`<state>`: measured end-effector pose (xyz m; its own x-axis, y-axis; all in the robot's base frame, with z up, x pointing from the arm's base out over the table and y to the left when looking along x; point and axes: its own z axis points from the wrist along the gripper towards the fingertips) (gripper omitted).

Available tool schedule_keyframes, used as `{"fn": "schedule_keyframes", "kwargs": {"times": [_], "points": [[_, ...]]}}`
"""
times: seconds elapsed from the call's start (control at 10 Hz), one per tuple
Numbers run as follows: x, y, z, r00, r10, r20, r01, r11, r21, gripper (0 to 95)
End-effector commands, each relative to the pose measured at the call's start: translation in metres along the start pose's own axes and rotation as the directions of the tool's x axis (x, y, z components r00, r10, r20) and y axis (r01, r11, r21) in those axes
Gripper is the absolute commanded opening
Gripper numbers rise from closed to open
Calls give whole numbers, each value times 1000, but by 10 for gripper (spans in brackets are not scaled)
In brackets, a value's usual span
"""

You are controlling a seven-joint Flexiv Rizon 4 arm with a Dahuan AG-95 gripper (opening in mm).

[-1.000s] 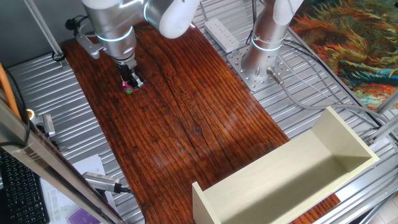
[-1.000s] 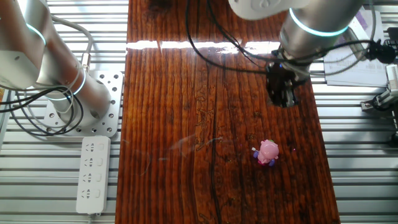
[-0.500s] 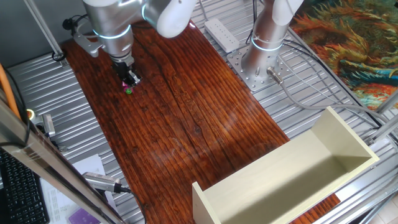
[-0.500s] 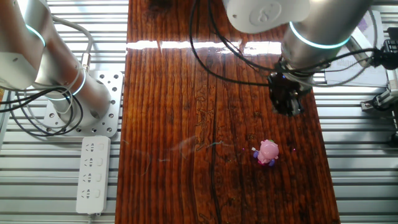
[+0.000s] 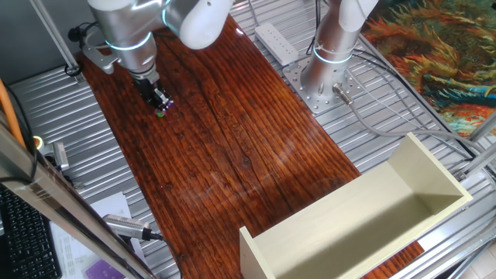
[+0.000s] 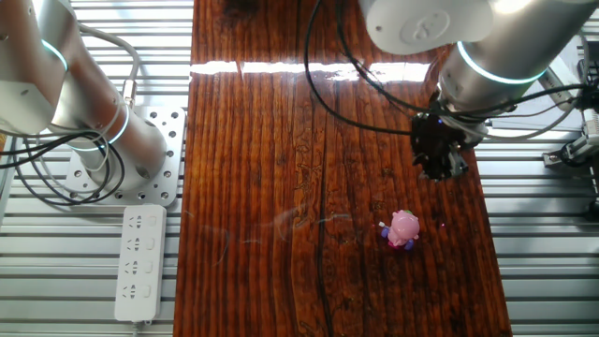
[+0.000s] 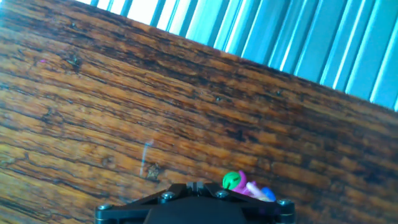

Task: Put the object on the shelf

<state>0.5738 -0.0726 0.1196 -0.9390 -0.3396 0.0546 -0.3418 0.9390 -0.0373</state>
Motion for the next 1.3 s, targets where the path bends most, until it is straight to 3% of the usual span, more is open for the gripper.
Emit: {"fn": "schedule_keyframes", "kwargs": {"times": [0.1,0.5,0.6,0.9,1.0,1.1,1.3], "points": [[-1,2,1,1000,-2,4,2,1000,3,190],[-4,4,4,1000,4,7,-4,1000,2,190],[-4,4,4,1000,13,9,-13,1000,-6,380],[-4,4,4,995,99,-5,-99,995,4,380],[-4,4,4,999,20,-32,-20,1000,2,380],[-4,4,4,1000,-5,-31,5,1000,4,570],[0,-9,11,993,-112,-36,112,994,6,570]]}}
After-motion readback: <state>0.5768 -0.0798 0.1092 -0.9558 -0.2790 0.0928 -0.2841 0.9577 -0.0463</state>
